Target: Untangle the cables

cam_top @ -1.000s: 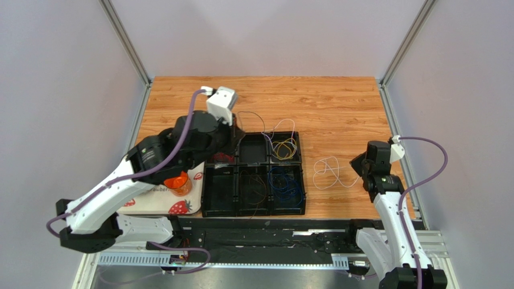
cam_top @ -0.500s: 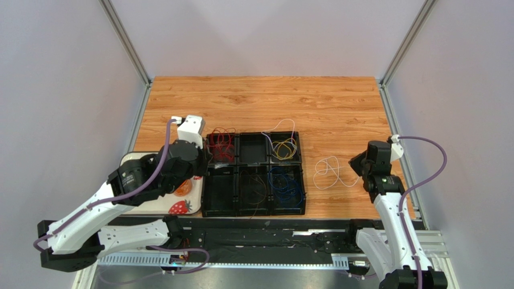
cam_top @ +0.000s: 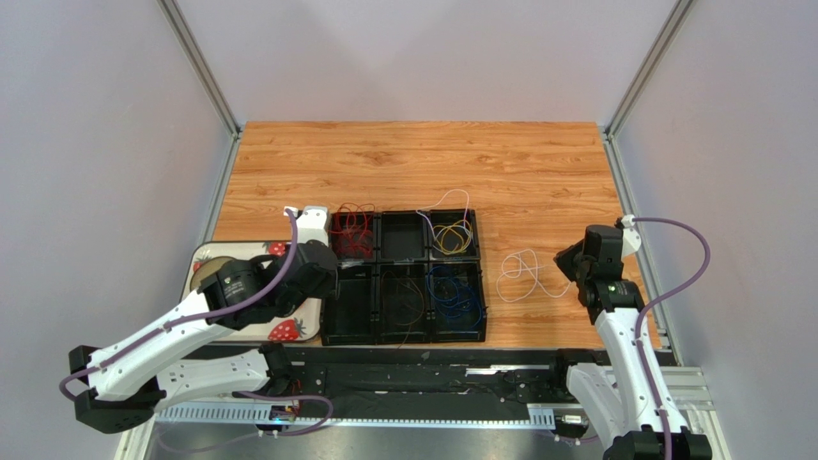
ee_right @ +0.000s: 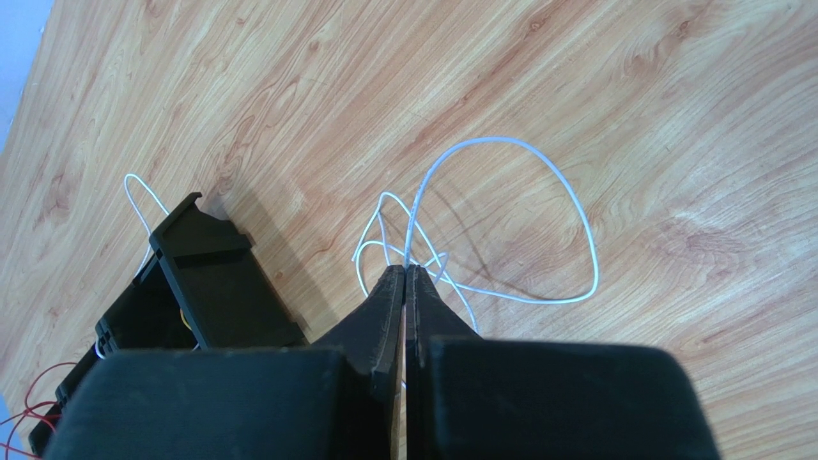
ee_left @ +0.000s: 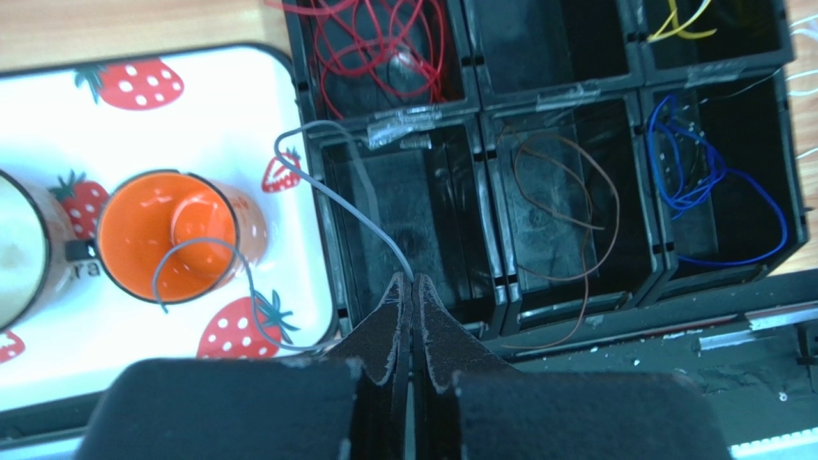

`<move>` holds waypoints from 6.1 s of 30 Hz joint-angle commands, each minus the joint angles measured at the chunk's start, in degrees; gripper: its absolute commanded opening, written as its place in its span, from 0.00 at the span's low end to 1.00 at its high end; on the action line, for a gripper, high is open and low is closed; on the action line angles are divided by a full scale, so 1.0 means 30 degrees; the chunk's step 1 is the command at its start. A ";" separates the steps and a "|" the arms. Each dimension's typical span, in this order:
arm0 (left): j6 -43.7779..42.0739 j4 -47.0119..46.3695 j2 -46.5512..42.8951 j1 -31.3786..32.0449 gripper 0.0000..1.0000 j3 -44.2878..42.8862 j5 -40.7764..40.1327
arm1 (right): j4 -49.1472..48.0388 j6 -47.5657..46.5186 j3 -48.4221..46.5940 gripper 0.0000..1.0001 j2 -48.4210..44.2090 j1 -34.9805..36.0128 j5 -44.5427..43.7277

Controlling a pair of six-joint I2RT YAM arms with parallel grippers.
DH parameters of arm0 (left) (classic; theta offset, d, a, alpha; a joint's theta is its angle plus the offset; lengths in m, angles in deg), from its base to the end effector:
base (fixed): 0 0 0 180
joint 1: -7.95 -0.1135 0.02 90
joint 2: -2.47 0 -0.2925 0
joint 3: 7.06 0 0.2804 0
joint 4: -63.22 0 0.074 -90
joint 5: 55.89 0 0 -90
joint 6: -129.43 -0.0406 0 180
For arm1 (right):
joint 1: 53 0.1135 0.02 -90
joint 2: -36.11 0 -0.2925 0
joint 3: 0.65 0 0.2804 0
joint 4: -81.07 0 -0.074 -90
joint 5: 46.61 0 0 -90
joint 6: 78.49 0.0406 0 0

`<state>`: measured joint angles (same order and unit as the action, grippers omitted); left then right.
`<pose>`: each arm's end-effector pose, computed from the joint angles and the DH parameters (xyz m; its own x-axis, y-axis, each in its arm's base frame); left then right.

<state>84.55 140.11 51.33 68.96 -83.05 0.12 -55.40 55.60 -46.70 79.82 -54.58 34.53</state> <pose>0.0909 -0.1173 0.3795 -0.6509 -0.0374 -0.7582 0.1261 0.9796 -0.1566 0.1744 -0.0111 0.2519 -0.3733 0.6980 -0.6111 0.5608 0.6945 0.4507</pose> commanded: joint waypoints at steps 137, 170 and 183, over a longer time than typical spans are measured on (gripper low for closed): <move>-0.2942 0.0286 -0.5505 -0.2379 0.80 0.1114 -0.0620 | -0.5002 -0.2890 -2.3544 0.00 1.0392 1.5231 0.5535; -0.2444 0.0520 -0.6795 -0.2584 0.80 0.1173 -0.1060 | -0.5560 -0.3917 -2.4655 0.00 1.4142 2.1094 0.4068; -0.2443 0.0579 -0.6824 -0.2643 0.80 0.1202 -0.1089 | -0.6493 -0.3567 -2.2850 0.00 1.4057 2.1212 0.3660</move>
<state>76.64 141.42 31.35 61.40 -79.68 -2.40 -71.70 44.70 -120.01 123.05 8.67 47.30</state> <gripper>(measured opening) 0.806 0.007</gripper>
